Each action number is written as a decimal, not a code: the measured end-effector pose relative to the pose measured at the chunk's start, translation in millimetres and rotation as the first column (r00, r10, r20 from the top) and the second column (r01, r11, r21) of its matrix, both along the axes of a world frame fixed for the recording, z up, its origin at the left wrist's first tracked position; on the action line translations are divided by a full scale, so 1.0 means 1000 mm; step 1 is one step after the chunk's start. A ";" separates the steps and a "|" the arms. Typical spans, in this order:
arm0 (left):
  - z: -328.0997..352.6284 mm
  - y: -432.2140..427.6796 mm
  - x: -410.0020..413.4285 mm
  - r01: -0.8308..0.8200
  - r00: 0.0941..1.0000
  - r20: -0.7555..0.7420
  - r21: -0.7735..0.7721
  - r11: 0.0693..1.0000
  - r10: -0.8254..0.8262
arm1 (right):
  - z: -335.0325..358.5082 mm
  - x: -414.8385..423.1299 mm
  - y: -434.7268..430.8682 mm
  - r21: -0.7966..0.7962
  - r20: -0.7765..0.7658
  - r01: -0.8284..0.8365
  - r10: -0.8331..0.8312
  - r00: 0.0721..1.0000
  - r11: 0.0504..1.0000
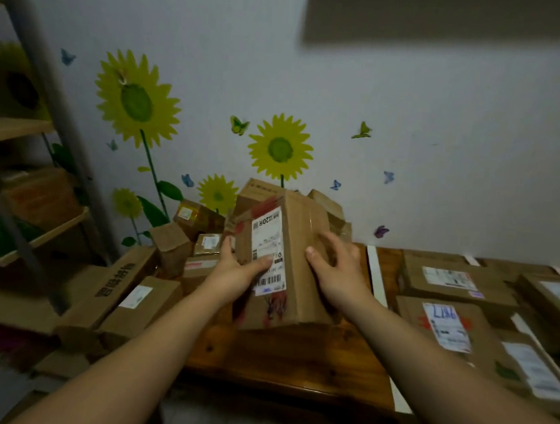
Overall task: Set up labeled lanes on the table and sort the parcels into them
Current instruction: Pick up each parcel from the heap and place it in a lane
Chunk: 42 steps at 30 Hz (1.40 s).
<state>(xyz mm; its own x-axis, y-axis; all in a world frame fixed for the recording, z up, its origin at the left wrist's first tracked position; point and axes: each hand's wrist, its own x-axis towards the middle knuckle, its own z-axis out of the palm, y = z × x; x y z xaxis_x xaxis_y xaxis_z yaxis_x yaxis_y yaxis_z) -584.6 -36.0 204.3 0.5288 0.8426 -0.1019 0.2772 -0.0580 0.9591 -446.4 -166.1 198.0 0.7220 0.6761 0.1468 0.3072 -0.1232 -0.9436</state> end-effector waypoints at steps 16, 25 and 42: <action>0.004 -0.041 -0.044 0.358 0.851 0.365 0.122 0.926 -0.377 | 0.027 -0.050 -0.080 0.097 -0.064 0.123 -0.117 0.991 0.988; -0.004 -0.117 -0.011 0.497 0.804 0.365 0.020 0.867 -0.470 | 0.031 -0.038 -0.174 0.081 -0.087 0.303 -0.296 0.951 0.950; 0.023 -0.420 0.180 0.831 0.548 0.104 0.039 0.554 -0.830 | 0.016 0.109 -0.537 0.148 -0.134 0.635 -0.620 0.773 0.759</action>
<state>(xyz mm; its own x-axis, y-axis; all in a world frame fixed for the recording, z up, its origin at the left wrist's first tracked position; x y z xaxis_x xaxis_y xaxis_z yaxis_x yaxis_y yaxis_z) -404.1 -456.2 227.7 0.9997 0.0215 -0.0134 0.0174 -0.1996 0.9797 -337.7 -702.8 214.4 0.9885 0.0358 0.1470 0.1499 -0.0964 -0.9840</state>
